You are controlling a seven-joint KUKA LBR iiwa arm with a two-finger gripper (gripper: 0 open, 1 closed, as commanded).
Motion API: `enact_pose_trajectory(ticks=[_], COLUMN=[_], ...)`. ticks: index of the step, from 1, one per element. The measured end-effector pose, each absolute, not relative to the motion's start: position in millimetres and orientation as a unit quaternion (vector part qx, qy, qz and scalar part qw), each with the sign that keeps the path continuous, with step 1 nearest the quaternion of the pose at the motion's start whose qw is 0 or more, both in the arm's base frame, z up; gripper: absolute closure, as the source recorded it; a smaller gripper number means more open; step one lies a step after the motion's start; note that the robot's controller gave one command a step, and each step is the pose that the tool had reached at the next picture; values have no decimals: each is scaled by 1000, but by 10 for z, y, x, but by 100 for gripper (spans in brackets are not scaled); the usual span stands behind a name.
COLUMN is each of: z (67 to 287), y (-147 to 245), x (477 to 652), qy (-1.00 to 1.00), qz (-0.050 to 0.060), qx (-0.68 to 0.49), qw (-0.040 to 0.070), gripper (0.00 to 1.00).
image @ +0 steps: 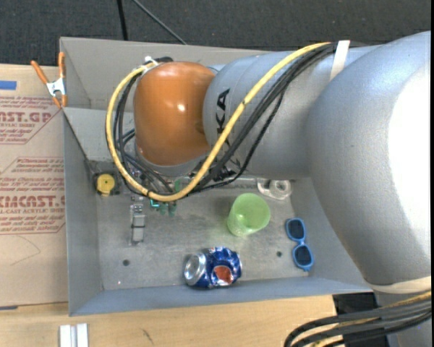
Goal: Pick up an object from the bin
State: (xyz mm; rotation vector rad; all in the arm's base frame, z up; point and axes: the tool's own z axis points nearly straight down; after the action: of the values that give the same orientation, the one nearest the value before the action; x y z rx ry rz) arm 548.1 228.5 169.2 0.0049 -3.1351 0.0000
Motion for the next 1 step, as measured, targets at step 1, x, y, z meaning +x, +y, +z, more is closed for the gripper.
enact_pose_trajectory(ticks=[1], z=[648], y=[1972], x=[5061], qy=[-1000], qz=[1], qx=[8], qw=[5], gripper=[0])
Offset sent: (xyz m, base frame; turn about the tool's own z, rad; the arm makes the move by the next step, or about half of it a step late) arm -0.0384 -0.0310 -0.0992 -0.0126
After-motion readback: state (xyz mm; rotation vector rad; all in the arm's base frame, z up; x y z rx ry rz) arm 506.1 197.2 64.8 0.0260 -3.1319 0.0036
